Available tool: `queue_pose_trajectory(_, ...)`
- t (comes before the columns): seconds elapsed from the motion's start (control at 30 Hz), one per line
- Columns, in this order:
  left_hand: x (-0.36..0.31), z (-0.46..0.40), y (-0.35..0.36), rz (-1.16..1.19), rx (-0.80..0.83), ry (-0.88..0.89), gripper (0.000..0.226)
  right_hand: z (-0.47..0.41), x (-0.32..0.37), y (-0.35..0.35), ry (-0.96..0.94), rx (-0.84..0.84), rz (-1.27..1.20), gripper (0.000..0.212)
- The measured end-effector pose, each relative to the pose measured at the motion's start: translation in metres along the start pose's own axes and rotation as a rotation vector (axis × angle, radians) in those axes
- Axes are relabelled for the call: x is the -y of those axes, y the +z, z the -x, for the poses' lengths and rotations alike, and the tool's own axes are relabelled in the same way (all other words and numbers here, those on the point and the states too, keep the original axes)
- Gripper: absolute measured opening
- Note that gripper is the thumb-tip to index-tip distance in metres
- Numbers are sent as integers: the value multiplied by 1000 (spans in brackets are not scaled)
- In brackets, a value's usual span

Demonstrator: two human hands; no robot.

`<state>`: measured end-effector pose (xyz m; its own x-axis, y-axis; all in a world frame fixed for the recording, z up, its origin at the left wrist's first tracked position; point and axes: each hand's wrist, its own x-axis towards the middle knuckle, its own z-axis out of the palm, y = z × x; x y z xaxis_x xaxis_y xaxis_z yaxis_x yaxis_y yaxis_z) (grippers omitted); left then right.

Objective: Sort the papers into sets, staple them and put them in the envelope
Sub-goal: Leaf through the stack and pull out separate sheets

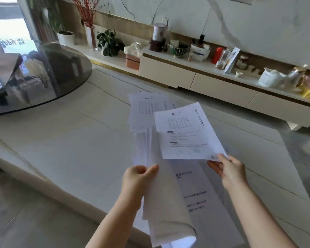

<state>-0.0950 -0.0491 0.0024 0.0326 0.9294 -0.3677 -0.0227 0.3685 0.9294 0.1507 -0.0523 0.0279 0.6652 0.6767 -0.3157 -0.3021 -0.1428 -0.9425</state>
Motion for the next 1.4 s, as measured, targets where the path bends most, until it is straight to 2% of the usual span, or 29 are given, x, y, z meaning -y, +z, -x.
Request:
queue_pose_trajectory(0.2, 9, -11, -5, 129, 6, -126, 32, -50, -13, 81, 163, 178, -129, 16)
queue_pose_trajectory(0.3, 14, -16, 0, 153, 8, -168, 33, -76, -24, 110, 219, 227, -156, 17)
queue_pose_trajectory(0.47, 15, -21, 7, 177, -12, -197, 31, -95, -36, 122, 272, 328, -30, 15)
queue_pose_trajectory(0.6, 16, -18, 17, 145, -47, -204, 38, -62, -43, 95, 215, 327, 210, 11)
queue_pose_trajectory(0.67, 15, -14, 23, 128, -73, -206, 42, -27, -45, 72, 146, 385, 328, 18)
queue_pose_trajectory(0.77, 10, -4, 32, 122, -51, -192, 51, 43, -41, 36, 65, 574, 465, 36)
queue_pose_trajectory(0.83, 7, 3, 39, 151, -15, -208, 59, 79, -38, 19, 69, 697, 477, 58)
queue_pose_trajectory(0.9, 6, 8, 44, 177, -4, -230, 54, 93, -41, 3, 82, 739, 505, 86)
queue_pose_trajectory(0.97, 5, 11, 47, 170, -8, -245, 50, 92, -41, -8, 104, 711, 547, 101)
queue_pose_trajectory(1.0, 6, 12, 48, 166, -10, -247, 50, 89, -40, -13, 119, 679, 548, 99)
queue_pose_trajectory(1.13, 7, 12, 52, 181, -3, -290, 51, 80, -31, -32, 145, 615, 457, 68)
queue_pose_trajectory(1.3, 7, 14, 63, 261, 64, -318, 39, 90, -24, -47, 52, 809, 452, 108)
queue_pose_trajectory(1.37, 8, 16, 66, 238, 83, -297, 35, 92, -26, -47, -4, 823, 514, 106)
queue_pose_trajectory(1.4, 8, 17, 67, 227, 84, -288, 34, 89, -32, -48, -39, 739, 548, 95)
